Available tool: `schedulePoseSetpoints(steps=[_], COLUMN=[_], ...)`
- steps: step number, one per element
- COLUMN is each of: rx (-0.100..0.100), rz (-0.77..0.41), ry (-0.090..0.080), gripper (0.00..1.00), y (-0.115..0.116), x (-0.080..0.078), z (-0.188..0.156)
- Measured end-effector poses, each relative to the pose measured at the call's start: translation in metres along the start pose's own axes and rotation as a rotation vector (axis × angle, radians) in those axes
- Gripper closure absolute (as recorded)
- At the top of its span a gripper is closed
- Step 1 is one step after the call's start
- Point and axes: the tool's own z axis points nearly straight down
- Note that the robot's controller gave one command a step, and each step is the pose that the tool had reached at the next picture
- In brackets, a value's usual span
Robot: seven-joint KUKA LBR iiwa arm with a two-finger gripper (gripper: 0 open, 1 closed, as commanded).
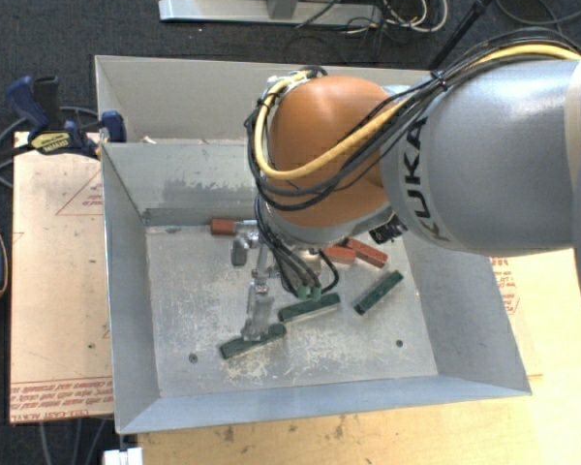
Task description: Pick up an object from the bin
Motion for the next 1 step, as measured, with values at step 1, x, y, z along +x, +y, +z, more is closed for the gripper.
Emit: schedulePoseSetpoints(steps=[1], rx=[0.003], rz=[-0.088], ry=[0.008], gripper=[0.0], y=[-0.0445], x=[0.0059], z=[0.1572])
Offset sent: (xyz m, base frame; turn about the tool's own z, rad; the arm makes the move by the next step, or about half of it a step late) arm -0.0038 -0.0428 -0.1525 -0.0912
